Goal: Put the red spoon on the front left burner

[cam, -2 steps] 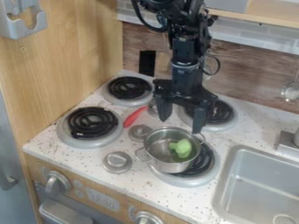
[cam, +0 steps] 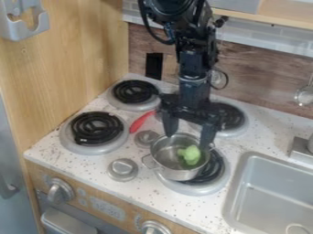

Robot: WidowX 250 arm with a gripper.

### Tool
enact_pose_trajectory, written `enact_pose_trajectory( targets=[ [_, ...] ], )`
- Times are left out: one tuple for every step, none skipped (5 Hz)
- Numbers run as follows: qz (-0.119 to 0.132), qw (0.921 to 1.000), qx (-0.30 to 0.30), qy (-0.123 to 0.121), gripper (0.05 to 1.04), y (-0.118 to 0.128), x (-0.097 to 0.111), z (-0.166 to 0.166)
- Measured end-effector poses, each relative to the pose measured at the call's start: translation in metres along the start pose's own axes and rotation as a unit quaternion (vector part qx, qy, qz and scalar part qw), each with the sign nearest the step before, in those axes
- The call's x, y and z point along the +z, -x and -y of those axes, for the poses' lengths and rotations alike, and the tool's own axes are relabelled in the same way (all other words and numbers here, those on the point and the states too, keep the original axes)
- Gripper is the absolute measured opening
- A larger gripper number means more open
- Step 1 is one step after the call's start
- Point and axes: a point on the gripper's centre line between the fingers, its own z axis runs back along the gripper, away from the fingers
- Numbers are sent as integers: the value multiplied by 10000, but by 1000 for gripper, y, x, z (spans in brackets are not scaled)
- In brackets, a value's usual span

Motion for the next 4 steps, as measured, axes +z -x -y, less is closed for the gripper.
enact_pose_trajectory(
  targets=[
    [69,9994,353,-14,998,-19,3,-31],
    [279,9978,601,-14,998,-47,3,-57],
    [415,9959,779,-203,998,-70,-11,-86],
    [389,9954,781,-386,998,-92,-30,-99]
  ],
)
